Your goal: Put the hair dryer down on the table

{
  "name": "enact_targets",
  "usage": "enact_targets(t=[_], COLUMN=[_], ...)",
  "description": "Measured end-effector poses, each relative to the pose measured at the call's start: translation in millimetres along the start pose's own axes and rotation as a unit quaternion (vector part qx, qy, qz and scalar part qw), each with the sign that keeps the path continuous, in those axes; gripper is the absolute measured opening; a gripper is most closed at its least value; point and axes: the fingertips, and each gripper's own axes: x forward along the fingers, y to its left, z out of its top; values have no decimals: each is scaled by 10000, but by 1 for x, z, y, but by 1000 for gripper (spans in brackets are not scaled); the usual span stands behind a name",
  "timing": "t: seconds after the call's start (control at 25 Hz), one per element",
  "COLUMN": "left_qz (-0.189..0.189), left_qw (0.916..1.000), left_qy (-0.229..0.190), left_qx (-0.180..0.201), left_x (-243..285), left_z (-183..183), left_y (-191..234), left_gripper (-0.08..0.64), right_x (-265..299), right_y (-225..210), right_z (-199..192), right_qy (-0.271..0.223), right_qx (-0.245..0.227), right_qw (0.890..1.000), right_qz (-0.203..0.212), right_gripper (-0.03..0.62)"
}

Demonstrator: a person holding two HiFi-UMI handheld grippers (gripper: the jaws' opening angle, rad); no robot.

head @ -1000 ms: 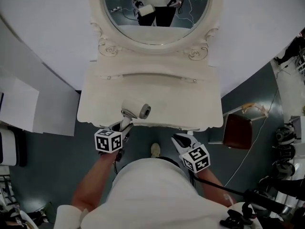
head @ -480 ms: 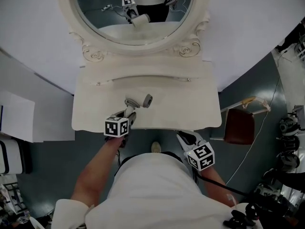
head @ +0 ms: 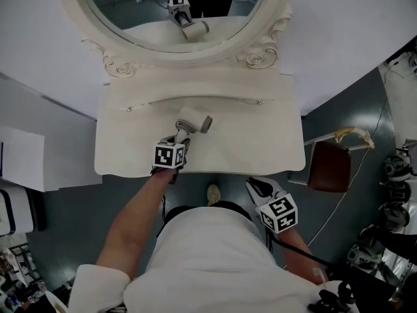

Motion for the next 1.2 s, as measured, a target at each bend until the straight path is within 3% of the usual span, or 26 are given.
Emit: enact_targets(t=[0.52,1.2], left_qz=[387,535], left_qw=[9990,9980], left_qy=[201,163], left_qx=[89,278], left_x=[43,67], left_z=[17,36], left_y=[28,43], left_gripper=[164,169], right_x=[-2,-1], right_y=[-20,-34], right_z=[-8,-13], right_qy=[190,376], right_qx=[194,299], right_qw=[9996,9988], right_qz=[-90,-118], right_gripper=[40,41])
